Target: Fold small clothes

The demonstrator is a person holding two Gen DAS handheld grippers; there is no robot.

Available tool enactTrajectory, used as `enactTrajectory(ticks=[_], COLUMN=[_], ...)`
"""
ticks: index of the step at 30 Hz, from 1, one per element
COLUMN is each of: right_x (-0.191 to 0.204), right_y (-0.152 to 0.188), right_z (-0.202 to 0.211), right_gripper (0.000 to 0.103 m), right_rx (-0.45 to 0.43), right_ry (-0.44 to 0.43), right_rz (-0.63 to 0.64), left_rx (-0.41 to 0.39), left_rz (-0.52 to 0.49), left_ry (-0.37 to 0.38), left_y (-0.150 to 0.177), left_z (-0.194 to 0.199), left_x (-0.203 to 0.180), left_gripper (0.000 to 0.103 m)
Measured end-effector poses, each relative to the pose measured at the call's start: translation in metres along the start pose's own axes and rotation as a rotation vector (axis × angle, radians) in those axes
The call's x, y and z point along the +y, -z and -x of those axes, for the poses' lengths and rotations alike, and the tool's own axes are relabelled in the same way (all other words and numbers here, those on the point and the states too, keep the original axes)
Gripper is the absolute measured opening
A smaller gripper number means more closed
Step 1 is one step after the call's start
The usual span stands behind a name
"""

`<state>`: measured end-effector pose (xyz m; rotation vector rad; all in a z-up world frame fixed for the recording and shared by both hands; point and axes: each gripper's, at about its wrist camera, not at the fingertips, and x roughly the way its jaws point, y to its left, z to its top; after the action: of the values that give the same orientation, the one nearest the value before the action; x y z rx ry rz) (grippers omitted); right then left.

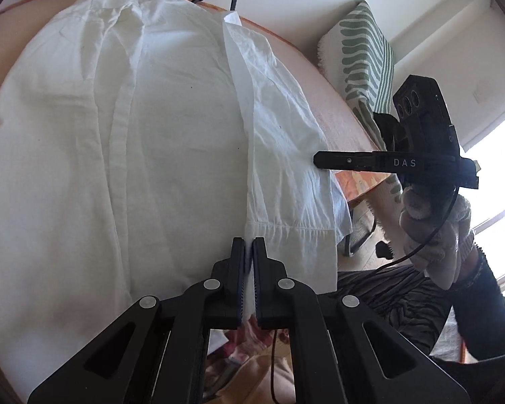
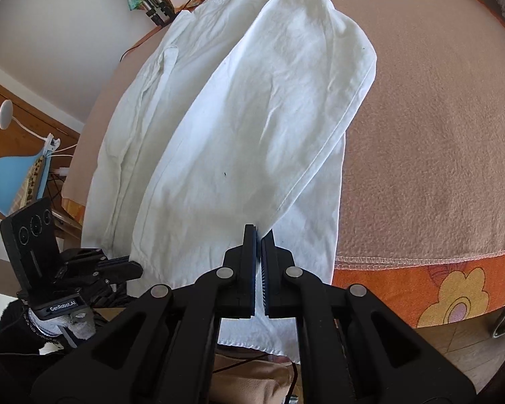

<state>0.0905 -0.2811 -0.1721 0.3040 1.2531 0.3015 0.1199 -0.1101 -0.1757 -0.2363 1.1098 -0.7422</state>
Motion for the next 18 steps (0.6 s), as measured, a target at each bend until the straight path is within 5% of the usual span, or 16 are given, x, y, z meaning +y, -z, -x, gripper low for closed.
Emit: enactTrajectory(ticks=[3,7,11,18], right_x=[-0.007,-0.029,-0.051,-0.058], right_y=[-0.002,0.002,0.016,0.054], right_z=[0.012,0.032,0.039,0.044], right_gripper=[0.01,0.048,0.048,0.048], right_rx=[-0.038,-0.112,-0.105,-0.095], right_ry=[-0.001,0.008,-0.042,-0.089], right_rz=[-0.003,-0.055,-0.138,-0.204], left_rx=[-0.013,-0.069,-0.12,-0.093], left_rz=[-0.046,-0.097,-0.19,-0.319], left_ry=[-0.047,-0.081,-0.084,-0.043], left_y=[0.004,0.007,0.008,0.01], left_z=[0.01,0.024,0.03,0.007], left_x=[-0.004,-0.011,-0.032,-0.064], left_gripper=[0.006,0.014,0.022,0.038])
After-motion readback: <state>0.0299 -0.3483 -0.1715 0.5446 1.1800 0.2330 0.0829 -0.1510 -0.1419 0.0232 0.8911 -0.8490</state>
